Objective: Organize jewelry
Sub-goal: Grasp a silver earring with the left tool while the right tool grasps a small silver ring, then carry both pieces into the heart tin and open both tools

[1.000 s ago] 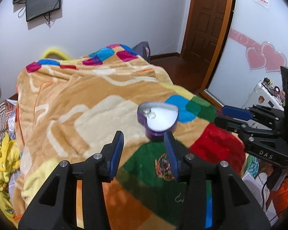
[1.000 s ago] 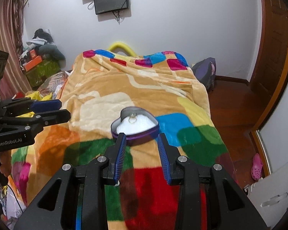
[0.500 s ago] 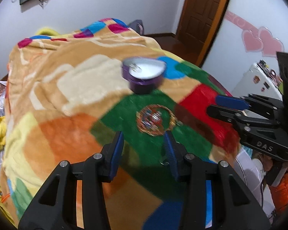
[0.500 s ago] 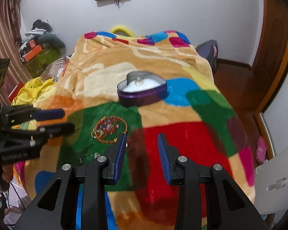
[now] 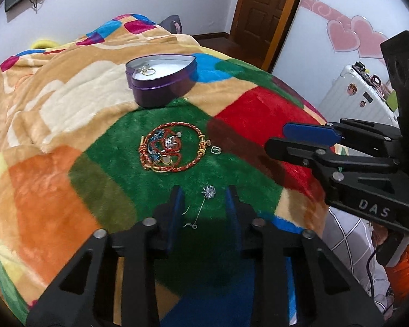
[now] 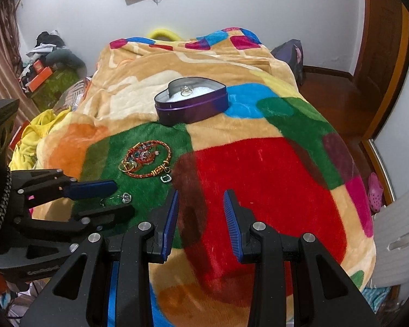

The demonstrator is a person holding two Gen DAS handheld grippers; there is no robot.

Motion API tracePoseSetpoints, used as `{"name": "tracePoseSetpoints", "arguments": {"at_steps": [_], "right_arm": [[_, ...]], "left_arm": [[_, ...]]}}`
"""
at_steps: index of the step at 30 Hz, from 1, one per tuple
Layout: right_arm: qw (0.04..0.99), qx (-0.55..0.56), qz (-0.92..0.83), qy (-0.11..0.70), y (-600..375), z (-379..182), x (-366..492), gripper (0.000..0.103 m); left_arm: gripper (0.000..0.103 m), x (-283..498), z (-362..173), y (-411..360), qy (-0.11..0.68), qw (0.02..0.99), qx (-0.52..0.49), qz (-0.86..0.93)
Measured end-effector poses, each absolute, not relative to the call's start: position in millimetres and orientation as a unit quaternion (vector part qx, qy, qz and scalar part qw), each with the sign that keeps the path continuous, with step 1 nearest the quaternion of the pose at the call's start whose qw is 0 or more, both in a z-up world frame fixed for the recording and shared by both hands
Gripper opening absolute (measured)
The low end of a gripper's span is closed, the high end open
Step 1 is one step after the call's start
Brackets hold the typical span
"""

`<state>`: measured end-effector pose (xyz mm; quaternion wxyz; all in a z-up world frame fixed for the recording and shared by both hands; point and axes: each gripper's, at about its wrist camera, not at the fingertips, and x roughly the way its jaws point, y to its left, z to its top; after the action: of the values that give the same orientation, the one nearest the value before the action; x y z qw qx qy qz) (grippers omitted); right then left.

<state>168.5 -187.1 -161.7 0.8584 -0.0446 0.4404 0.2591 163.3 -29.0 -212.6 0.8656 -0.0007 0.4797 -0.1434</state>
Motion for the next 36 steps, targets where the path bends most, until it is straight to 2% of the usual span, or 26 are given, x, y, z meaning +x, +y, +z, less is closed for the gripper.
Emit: {"name": "tracePoseSetpoints", "arguments": {"at_steps": [4, 5, 23, 25, 29, 36], "right_arm": [[0.856, -0.049, 0.265, 0.441, -184, -164, 168, 0.031], [0.855, -0.050, 0.267, 0.442, -182, -164, 169, 0.031], [0.833, -0.077, 0.306, 0.454, -143, -184, 183, 0.030], [0.833, -0.080, 0.308, 0.452, -143, -186, 183, 0.026], [0.835, -0.087, 0.305, 0.449, -144, -186, 183, 0.010], [0.840, -0.084, 0.304, 0.442, -145, -179, 184, 0.010]], "left_arm": [[0.015, 166, -216, -33, 0.477, 0.867, 0.005, -0.147], [0.009, 165, -215, -34, 0.476, 0.867, 0.006, -0.148], [0.009, 162, -197, 16, 0.451, 0.885, -0.038, -0.106], [0.009, 162, -198, 18, 0.451, 0.886, -0.042, -0.105], [0.009, 162, -197, 17, 0.449, 0.886, -0.042, -0.105], [0.009, 163, -186, 16, 0.438, 0.892, -0.039, -0.105]]}}
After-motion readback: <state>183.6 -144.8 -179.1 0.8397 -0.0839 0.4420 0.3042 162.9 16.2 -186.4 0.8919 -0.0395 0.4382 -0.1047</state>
